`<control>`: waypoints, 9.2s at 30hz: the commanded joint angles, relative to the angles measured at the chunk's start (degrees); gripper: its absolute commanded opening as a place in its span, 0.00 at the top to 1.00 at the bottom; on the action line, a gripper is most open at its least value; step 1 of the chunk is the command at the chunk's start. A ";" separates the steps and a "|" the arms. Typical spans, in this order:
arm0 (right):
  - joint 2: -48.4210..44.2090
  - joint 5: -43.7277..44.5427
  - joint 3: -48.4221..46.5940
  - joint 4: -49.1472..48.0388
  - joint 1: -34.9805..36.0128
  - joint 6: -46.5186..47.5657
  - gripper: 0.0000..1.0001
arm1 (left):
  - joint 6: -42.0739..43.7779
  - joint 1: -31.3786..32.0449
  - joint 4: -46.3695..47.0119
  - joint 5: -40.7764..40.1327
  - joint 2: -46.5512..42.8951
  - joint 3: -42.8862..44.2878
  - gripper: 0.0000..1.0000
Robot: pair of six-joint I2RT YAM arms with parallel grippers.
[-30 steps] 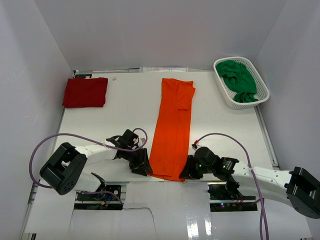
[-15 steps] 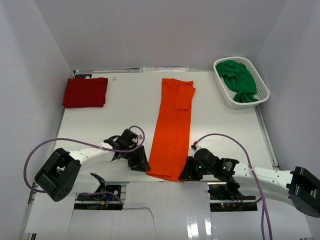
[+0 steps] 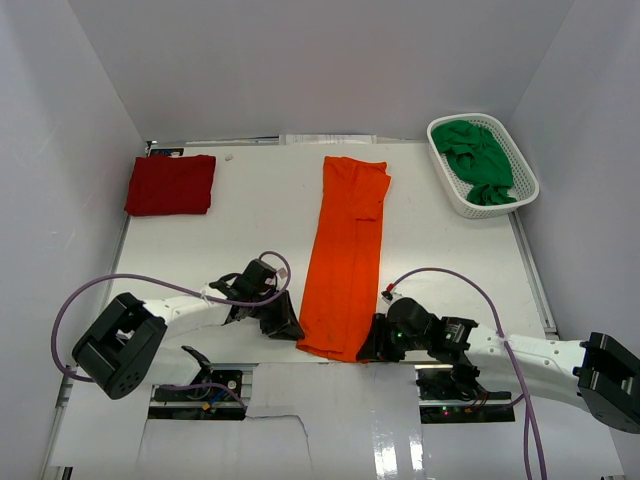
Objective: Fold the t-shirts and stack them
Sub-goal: Grab the bottom of the folded rectangular tshirt with both arms, then fold the folded rectangular tshirt in 1/3 of the way, then grab one side of the 2/3 rectangular tshirt with both arms
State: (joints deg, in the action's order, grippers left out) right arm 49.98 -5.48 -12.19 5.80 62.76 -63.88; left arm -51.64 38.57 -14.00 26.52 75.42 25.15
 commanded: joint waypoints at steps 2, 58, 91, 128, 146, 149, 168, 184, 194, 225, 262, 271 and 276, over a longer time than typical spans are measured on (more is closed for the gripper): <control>0.12 1.43 0.32 0.26 0.61 -0.28 0.64 | 1.36 0.98 -4.63 -6.93 1.14 -3.35 0.66; 17.60 -0.85 -33.50 14.33 -28.13 38.38 0.92 | 12.61 -6.40 -14.48 -15.80 19.49 47.08 1.00; 46.34 -3.14 -55.57 11.07 -38.77 47.09 0.88 | 12.88 -12.29 -12.54 -13.08 42.79 70.04 1.00; 57.39 -35.91 -52.40 -20.81 -46.50 36.47 0.67 | 10.33 -11.15 22.78 11.70 26.61 37.51 0.07; 80.71 -33.55 -67.88 -27.78 -49.67 35.13 0.88 | 13.84 -1.83 14.26 -9.29 38.40 36.38 0.09; 80.54 -32.50 -70.69 -24.80 -49.84 37.50 0.80 | 13.32 -0.87 12.42 -10.79 38.75 34.71 0.09; 43.11 -23.28 -55.25 1.25 -51.16 46.30 0.11 | 11.38 -0.25 -3.28 -8.94 15.30 46.73 0.02; 19.37 -31.52 -19.64 -1.39 -50.81 32.95 0.12 | 14.28 -14.66 -6.30 -6.66 11.15 31.63 0.02; 30.79 -34.62 -11.11 -25.31 -50.72 20.64 0.18 | 11.74 -14.66 -2.97 -6.57 17.74 28.38 0.02; 47.23 -20.01 -23.41 -24.70 -43.25 17.91 0.92 | 6.03 -14.66 0.64 -11.49 24.42 21.97 0.02; 41.43 -22.56 -32.82 -17.14 -43.51 16.50 0.92 | 1.19 -10.88 10.57 -8.86 27.41 7.55 0.09; 40.64 -21.60 -28.52 -17.32 -43.51 18.00 0.92 | 1.01 -10.88 10.75 -10.09 26.27 6.14 0.13; 40.46 -20.81 -26.93 -16.97 -43.43 19.31 0.92 | 1.36 -10.88 12.06 -8.25 27.85 7.90 0.38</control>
State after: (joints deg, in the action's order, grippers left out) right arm 92.16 -27.03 -39.97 -10.72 19.35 -46.26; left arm -53.39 26.37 15.55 22.00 97.01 37.32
